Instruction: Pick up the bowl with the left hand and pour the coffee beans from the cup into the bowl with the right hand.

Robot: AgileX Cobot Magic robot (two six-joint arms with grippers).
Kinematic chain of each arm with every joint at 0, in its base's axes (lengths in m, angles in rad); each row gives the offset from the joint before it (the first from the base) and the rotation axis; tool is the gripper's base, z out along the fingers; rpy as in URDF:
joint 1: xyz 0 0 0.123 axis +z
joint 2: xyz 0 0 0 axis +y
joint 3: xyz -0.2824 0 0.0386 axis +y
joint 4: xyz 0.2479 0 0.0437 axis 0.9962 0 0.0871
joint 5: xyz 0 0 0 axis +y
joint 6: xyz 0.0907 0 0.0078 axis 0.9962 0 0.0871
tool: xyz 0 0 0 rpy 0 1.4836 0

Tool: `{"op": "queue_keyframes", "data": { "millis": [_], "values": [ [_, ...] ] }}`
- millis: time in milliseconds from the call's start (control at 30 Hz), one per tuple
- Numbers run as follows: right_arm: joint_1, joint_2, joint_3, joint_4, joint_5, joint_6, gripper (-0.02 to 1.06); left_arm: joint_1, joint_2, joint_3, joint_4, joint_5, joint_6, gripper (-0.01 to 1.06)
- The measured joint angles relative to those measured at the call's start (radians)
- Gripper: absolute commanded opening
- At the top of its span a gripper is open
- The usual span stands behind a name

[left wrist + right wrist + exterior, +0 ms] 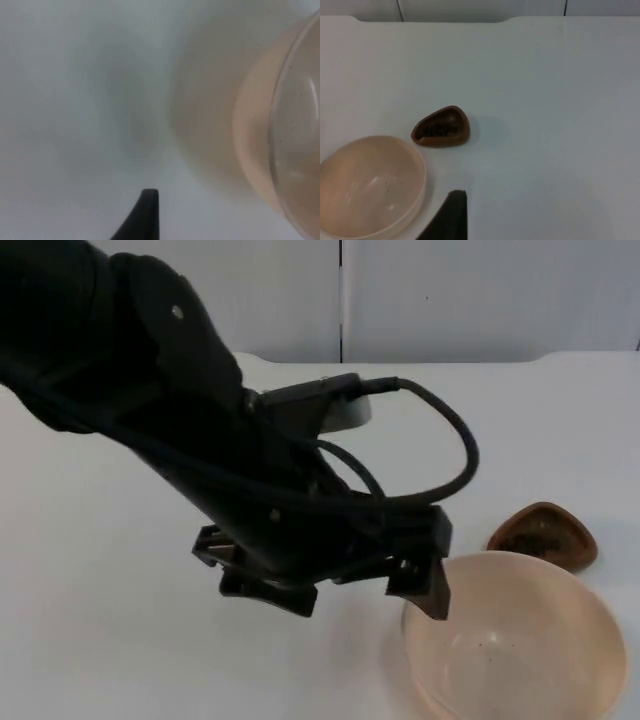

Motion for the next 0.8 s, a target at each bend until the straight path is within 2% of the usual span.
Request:
{"op": "queue_keyframes", "data": {
  "millis": [267,800],
  "values": [
    [0.0,0.0,0.0,-0.002,0.0,0.0,1.05,-0.021,0.019,-0.001,0.0,-0.05,-0.03,0.94],
    [0.0,0.0,0.0,-0.002,0.0,0.0,1.05,-0.025,0.122,-0.004,-0.002,-0.085,-0.04,0.94]
  ]
}}
